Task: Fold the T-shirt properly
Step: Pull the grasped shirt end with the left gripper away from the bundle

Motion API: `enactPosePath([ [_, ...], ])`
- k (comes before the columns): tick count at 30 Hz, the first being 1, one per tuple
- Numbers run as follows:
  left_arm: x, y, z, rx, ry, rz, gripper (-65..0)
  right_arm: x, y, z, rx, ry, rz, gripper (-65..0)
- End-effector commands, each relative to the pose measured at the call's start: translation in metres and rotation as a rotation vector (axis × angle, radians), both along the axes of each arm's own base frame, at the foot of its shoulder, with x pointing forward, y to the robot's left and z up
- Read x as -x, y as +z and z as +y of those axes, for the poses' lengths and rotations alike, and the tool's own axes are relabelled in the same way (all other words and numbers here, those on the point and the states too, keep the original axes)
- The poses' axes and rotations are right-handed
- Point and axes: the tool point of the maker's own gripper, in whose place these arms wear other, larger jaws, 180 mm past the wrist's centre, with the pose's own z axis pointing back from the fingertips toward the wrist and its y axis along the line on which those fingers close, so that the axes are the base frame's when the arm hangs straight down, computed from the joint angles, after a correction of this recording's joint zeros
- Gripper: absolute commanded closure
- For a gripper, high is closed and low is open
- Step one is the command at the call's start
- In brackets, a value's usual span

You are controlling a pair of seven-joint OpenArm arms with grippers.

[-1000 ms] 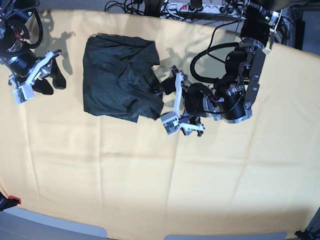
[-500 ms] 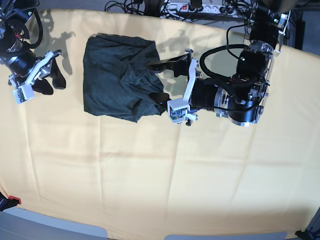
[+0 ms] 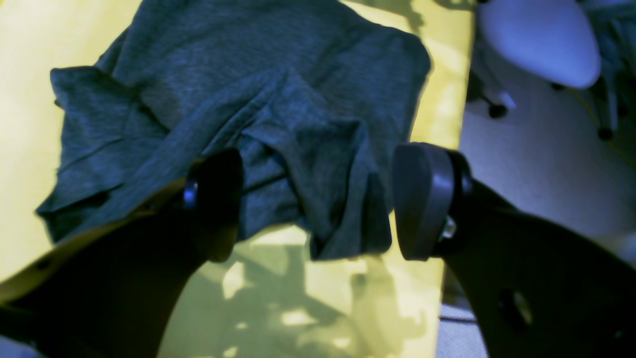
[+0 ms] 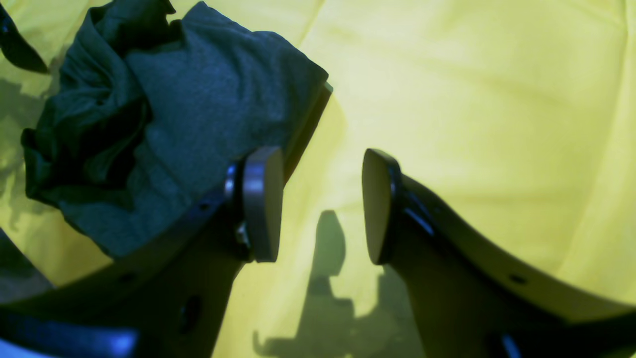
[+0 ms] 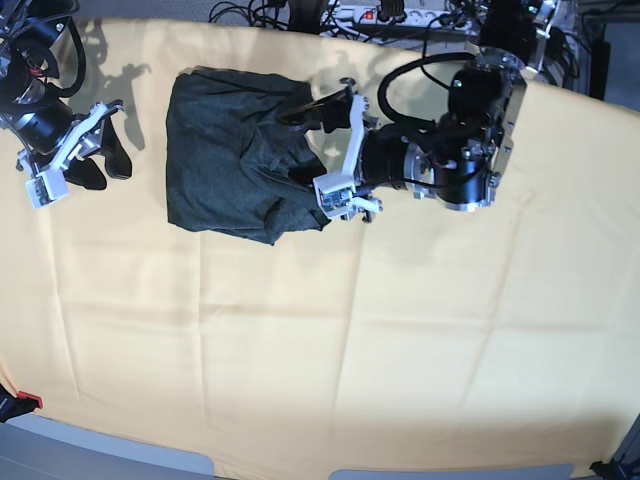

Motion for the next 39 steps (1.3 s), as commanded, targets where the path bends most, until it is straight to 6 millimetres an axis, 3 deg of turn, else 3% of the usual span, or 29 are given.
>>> enactPosePath([
  [1, -0.008, 0.015, -0.008, 0.057, 0.025, -0.026, -47.5, -0.004, 0.012, 0.001, -0.001, 0.013, -0.048, -26.9],
  [7, -0.011, 0.014, -0.023, 0.062, 0.07, -0.024, -47.4, -0.004, 0.012, 0.001, -0.001, 0.013, -0.048, -26.9],
  [9, -0.016, 0.011, -0.023, 0.053, 0.109, -0.021, -44.8, -0.004, 0.012, 0.001, -0.001, 0.013, -0.047, -26.9],
  [16, -0.009, -0.006, -0.02, 0.031, 0.175, 0.021, -1.2, -0.004, 0.012, 0.001, -0.001, 0.013, -0.048, -26.9],
  [24, 0.002, -0.001, -0.023, 0.061, 0.136, 0.073, 0.0, -0.004, 0.012, 0.001, -0.001, 0.013, -0.047, -26.9],
  [29, 0.009, -0.005, -0.017, -0.008, 0.103, 0.069, 0.0, -0.004, 0.012, 0.001, -0.001, 0.013, -0.047, -26.9],
  [39, -0.028, 0.004, 0.026, -0.062, 0.273, -0.031, 0.0, -0.004, 0.012, 0.001, 0.0, 0.013, -0.047, -26.9],
])
